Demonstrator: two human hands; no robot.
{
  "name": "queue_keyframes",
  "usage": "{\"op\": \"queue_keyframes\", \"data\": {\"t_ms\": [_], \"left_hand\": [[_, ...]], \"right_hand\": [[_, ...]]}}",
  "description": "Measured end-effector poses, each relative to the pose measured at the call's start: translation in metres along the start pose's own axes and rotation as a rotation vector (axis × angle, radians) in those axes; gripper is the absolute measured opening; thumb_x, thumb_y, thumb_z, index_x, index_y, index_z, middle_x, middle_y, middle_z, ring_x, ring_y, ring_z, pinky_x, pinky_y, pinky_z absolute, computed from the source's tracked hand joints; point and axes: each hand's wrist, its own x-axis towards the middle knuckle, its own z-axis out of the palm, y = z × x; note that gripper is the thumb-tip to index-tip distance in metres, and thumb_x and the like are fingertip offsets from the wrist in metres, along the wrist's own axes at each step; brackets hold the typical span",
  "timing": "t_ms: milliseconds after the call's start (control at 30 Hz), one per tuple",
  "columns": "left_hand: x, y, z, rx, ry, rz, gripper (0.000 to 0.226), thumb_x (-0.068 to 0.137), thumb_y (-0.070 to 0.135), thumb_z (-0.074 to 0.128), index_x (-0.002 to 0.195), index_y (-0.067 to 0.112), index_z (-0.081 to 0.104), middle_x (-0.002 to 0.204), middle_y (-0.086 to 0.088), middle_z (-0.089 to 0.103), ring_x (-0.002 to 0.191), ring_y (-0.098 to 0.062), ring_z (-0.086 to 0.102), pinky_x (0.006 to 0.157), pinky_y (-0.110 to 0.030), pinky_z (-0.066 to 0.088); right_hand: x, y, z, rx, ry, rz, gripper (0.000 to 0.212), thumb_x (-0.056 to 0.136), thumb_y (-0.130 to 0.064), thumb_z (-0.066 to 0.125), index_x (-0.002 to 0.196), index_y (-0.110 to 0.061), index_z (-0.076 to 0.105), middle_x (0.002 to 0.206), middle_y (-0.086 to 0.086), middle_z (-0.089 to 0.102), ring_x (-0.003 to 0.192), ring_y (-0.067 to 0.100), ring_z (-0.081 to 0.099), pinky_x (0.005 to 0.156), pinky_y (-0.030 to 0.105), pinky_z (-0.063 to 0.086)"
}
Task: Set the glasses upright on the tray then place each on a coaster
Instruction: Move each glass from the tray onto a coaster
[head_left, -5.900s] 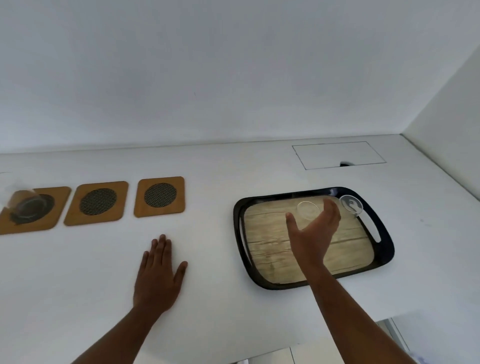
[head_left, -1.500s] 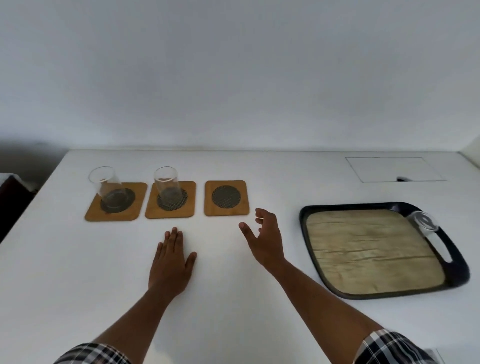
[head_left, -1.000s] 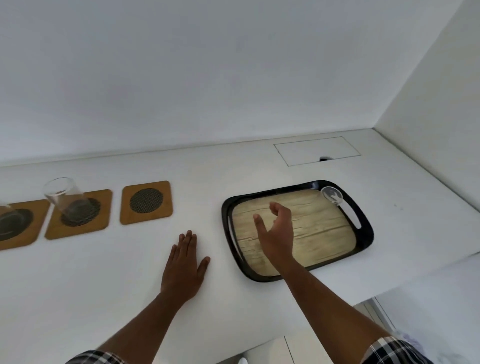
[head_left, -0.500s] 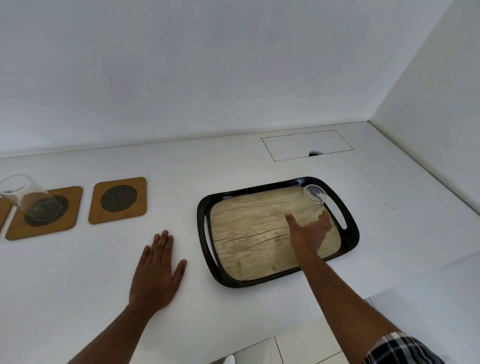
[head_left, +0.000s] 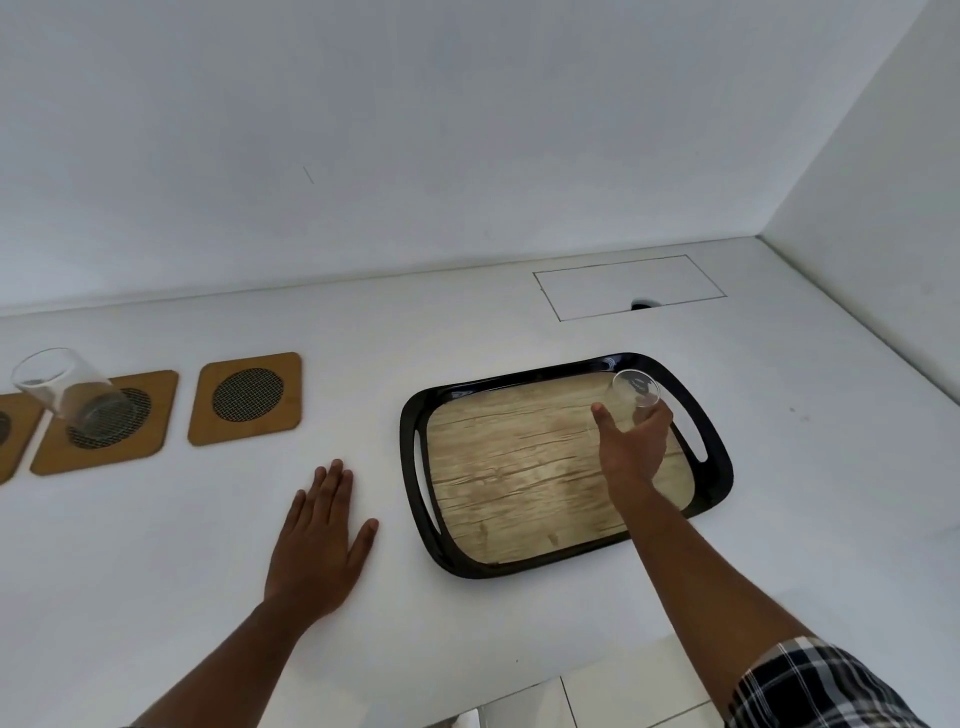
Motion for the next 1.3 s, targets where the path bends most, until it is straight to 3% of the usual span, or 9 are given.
{"op": "queue_keyframes", "data": {"t_ms": [200, 333, 467, 667, 933, 1067, 1300], "left_hand": [[0.000, 0.000, -0.003, -0.012, -0.024, 0.007, 0.087, 0.093, 0.067, 0.007, 0.160, 0.012, 0.000, 0.169, 0.000, -0.006, 0.156, -0.015, -0.011, 0.128, -0.036, 0.001], [0.001, -0.004, -0.007, -0.043, -0.060, 0.036, 0.096, 0.086, 0.076, -0.005, 0.159, 0.014, -0.007, 0.168, 0.001, -0.015, 0.155, -0.014, -0.017, 0.127, -0.034, -0.003], [-0.008, -0.015, -0.013, -0.093, -0.048, 0.020, 0.092, 0.089, 0.073, 0.007, 0.159, 0.014, -0.009, 0.168, 0.002, -0.018, 0.154, -0.013, -0.018, 0.126, -0.032, -0.003], [-0.027, -0.068, -0.031, -0.117, 0.052, -0.159, 0.092, 0.091, 0.069, 0.012, 0.161, 0.009, 0.005, 0.170, -0.002, -0.004, 0.157, -0.018, -0.005, 0.127, -0.036, 0.007], [-0.051, -0.157, -0.048, -0.009, 0.050, -0.224, 0.087, 0.096, 0.070, 0.011, 0.161, 0.015, -0.001, 0.171, 0.001, -0.005, 0.156, -0.013, -0.010, 0.128, -0.036, 0.007], [-0.052, -0.166, -0.048, 0.025, 0.048, -0.177, 0.084, 0.098, 0.071, 0.015, 0.160, 0.019, -0.008, 0.171, 0.003, -0.009, 0.156, -0.011, -0.013, 0.128, -0.038, 0.008], [-0.050, -0.160, -0.050, -0.015, 0.045, -0.191, 0.085, 0.097, 0.073, 0.013, 0.159, 0.022, -0.014, 0.169, 0.004, -0.015, 0.155, -0.011, -0.018, 0.128, -0.037, 0.002]], "right_hand": [[-0.017, -0.015, 0.002, 0.047, -0.004, -0.007, 0.063, 0.082, -0.033, 0.088, 0.128, -0.014, 0.049, 0.135, 0.007, 0.061, 0.128, 0.026, 0.061, 0.107, 0.043, 0.049], [-0.040, -0.038, 0.013, 0.144, -0.001, 0.018, 0.064, 0.081, -0.035, 0.088, 0.127, -0.015, 0.049, 0.129, 0.004, 0.064, 0.121, 0.023, 0.065, 0.103, 0.044, 0.053], [-0.068, -0.065, 0.031, 0.260, -0.023, -0.016, 0.063, 0.080, -0.037, 0.089, 0.126, -0.015, 0.051, 0.124, 0.001, 0.064, 0.114, 0.020, 0.067, 0.102, 0.044, 0.055], [-0.125, -0.095, 0.078, 0.305, -0.222, -0.131, 0.062, 0.075, -0.042, 0.091, 0.122, -0.028, 0.052, 0.122, -0.010, 0.067, 0.113, 0.007, 0.066, 0.099, 0.035, 0.055], [-0.207, -0.105, 0.165, 0.250, -0.459, -0.168, 0.059, 0.073, -0.039, 0.093, 0.117, -0.031, 0.055, 0.118, -0.009, 0.068, 0.109, 0.011, 0.070, 0.099, 0.045, 0.057], [-0.238, -0.114, 0.206, 0.220, -0.557, -0.193, 0.063, 0.071, -0.041, 0.094, 0.120, -0.028, 0.055, 0.118, -0.007, 0.067, 0.112, 0.014, 0.069, 0.098, 0.046, 0.058], [-0.263, -0.134, 0.273, 0.104, -0.668, -0.286, 0.068, 0.069, -0.039, 0.096, 0.121, -0.028, 0.052, 0.111, -0.020, 0.062, 0.110, 0.013, 0.066, 0.095, 0.036, 0.058]]}}
